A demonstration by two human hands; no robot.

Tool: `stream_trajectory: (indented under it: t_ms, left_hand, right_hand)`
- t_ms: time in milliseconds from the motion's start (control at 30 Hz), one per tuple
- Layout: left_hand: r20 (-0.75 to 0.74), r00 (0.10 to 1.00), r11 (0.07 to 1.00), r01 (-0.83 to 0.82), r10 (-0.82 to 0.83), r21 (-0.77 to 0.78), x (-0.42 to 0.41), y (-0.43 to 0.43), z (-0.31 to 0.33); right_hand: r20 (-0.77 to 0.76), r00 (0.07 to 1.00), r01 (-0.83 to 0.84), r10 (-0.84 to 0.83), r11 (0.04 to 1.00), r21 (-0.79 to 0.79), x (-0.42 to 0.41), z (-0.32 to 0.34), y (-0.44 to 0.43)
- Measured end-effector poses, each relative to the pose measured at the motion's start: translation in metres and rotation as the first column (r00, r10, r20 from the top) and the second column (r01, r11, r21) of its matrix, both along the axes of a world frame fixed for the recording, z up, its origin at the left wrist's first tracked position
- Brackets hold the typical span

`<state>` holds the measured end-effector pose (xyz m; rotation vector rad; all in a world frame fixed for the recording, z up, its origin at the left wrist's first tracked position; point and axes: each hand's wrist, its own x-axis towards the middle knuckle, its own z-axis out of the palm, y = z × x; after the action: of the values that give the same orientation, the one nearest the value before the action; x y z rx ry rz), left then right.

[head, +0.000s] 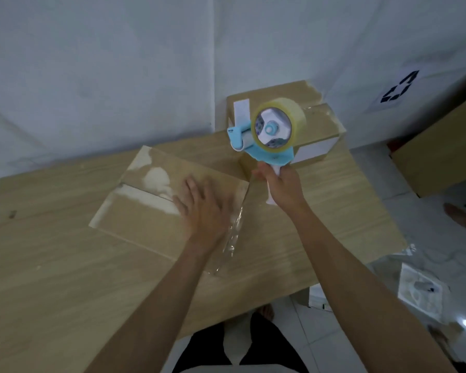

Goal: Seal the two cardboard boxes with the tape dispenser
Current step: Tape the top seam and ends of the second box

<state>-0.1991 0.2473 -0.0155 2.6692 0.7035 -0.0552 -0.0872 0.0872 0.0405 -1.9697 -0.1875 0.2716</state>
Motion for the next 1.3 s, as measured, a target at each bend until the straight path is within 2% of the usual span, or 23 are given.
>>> stream_trajectory:
  t_ms: [67,167,233,267,400,467,567,667,733,833,1000,1067,1167,1233,1300]
  left_hand:
    - [-0.048,0.999,0.999,0.014,-0.012,0.031,-0.005,-0.012,-0.008]
    - [-0.037,0.972,0.966,0.235,-0.233,0.105,-0.012,0.018,-0.012]
    - [0.007,0.943,0.942,0.332,-0.333,0.034,-0.018,0.044,-0.003]
    - [0.024,0.947,0.947,0.321,-0.321,0.01,-0.02,0.048,0.002]
    - [0.079,0.997,0.997,0.014,-0.02,0.079,-0.01,-0.009,0.011]
    - [0.082,0.995,0.994,-0.062,0.055,0.087,-0.003,-0.035,0.002]
    - [0.023,0.999,0.965,-0.04,0.035,0.258,-0.002,-0.035,-0.015]
    - [0.006,0.999,0.95,-0.047,0.047,0.31,-0.002,-0.036,-0.022]
    - [0.029,0.998,0.95,-0.063,0.057,0.306,-0.001,-0.04,-0.021]
    - [0.037,0.997,0.956,-0.076,0.068,0.283,0.001,-0.041,-0.015]
    - [0.117,0.993,0.999,0.028,-0.03,0.016,-0.018,-0.019,-0.009]
    - [0.161,0.985,0.997,0.073,-0.067,-0.036,-0.025,-0.011,-0.011]
    - [0.137,0.977,0.986,0.156,-0.162,0.052,-0.027,-0.006,-0.011]
    - [0.079,0.968,0.966,0.226,-0.237,0.127,-0.028,-0.005,-0.007]
    - [0.073,0.971,0.97,0.218,-0.226,0.109,-0.031,-0.004,-0.002]
  right_hand:
    - [-0.015,0.993,-0.119,0.119,0.993,0.025,0.011,0.003,0.01]
    - [-0.071,0.965,-0.25,0.252,0.968,0.033,0.025,-0.003,0.016]
    - [-0.126,0.944,-0.299,0.306,0.952,0.072,0.026,-0.007,0.016]
    - [-0.138,0.935,-0.318,0.326,0.945,0.079,0.024,-0.009,0.015]
    - [-0.225,0.897,-0.365,0.38,0.925,0.107,0.017,-0.023,0.003]
    - [-0.214,0.893,-0.385,0.397,0.918,0.095,0.017,-0.03,-0.003]
    - [-0.258,0.881,-0.366,0.397,0.916,0.161,0.019,-0.033,-0.006]
    - [-0.254,0.873,-0.375,0.416,0.906,0.195,0.019,-0.037,-0.006]
    - [-0.218,0.873,-0.405,0.437,0.897,0.176,0.018,-0.04,-0.008]
    - [-0.249,0.861,-0.399,0.444,0.892,0.213,0.015,-0.042,-0.012]
    - [-0.199,0.837,-0.486,0.51,0.86,0.157,0.015,-0.054,-0.017]
    - [-0.178,0.845,-0.487,0.505,0.863,0.137,0.014,-0.056,-0.018]
    - [-0.16,0.841,-0.507,0.517,0.856,0.097,0.016,-0.055,-0.018]
    - [-0.205,0.822,-0.53,0.531,0.845,0.065,0.015,-0.051,-0.019]
    - [-0.239,0.812,-0.543,0.532,0.84,0.025,0.012,-0.048,-0.019]
